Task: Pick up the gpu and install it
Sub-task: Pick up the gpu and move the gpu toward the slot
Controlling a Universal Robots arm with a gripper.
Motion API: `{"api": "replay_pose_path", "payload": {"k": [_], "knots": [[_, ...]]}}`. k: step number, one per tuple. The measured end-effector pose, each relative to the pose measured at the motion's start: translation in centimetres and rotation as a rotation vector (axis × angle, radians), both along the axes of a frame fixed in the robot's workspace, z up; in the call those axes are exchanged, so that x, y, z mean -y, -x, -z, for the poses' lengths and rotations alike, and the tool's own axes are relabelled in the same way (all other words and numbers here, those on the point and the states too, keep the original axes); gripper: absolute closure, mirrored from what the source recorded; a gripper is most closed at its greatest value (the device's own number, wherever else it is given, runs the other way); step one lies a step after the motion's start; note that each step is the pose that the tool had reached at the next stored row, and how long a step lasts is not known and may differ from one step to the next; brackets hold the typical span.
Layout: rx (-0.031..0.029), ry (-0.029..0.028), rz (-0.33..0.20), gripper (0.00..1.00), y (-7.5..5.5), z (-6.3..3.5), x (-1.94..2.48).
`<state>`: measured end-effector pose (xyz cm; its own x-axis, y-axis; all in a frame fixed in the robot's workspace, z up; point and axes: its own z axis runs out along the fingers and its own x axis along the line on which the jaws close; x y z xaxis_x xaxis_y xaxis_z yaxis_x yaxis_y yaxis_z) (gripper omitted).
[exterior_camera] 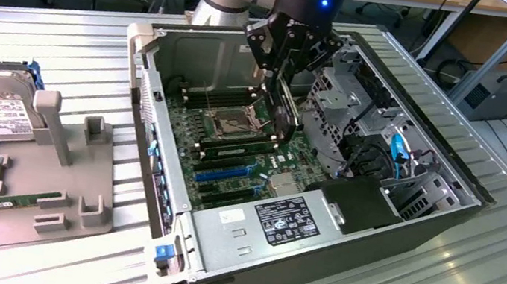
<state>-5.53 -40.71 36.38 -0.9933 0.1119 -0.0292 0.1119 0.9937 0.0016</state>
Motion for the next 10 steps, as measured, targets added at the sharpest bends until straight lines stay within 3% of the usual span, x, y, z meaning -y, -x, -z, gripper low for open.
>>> {"api": "replay_pose_path", "payload": {"k": [10], "knots": [[-0.0001,0.0006,0.000,0.73,-1.21,0.84,0.00]]}}
